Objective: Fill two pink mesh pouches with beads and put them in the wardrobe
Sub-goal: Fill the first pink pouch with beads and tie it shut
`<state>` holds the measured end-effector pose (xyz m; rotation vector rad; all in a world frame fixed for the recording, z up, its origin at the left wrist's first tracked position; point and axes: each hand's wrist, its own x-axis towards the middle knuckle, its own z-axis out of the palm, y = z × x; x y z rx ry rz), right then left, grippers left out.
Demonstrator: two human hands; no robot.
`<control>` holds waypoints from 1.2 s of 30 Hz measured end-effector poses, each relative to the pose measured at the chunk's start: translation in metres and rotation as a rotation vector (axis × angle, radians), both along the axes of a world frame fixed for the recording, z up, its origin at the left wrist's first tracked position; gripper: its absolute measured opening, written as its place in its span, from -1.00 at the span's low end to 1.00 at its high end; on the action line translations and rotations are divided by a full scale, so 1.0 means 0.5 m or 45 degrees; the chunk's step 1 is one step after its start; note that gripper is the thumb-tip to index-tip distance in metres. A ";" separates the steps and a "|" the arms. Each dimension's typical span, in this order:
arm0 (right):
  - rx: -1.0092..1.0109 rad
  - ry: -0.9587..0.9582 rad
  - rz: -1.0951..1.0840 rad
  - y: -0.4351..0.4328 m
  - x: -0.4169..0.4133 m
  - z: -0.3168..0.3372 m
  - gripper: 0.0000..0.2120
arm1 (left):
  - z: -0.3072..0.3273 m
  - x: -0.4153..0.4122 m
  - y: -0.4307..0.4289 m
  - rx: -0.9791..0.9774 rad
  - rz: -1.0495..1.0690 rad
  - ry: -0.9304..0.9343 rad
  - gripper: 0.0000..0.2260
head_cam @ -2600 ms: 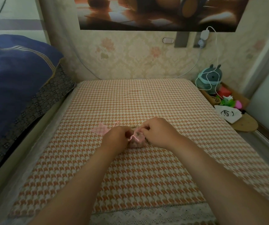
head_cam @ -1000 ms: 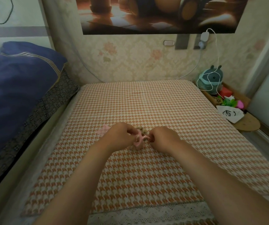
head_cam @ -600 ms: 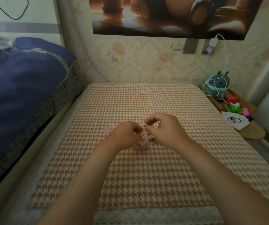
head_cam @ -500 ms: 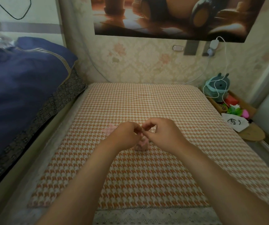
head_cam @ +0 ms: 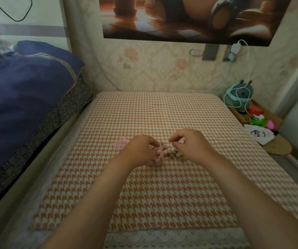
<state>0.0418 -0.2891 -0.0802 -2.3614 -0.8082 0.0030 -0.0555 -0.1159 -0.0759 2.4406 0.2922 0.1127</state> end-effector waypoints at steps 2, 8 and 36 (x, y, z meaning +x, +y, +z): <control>-0.099 0.037 -0.030 -0.017 0.012 -0.007 -0.86 | -0.001 0.002 -0.005 0.009 0.013 0.004 -0.77; -0.420 0.055 -0.088 -0.028 0.024 -0.032 -0.82 | -0.001 0.005 -0.013 0.016 0.019 0.000 -0.74; -0.002 -0.078 0.202 0.053 -0.037 -0.005 -0.92 | -0.016 0.007 0.010 -0.159 -0.072 -0.032 -0.77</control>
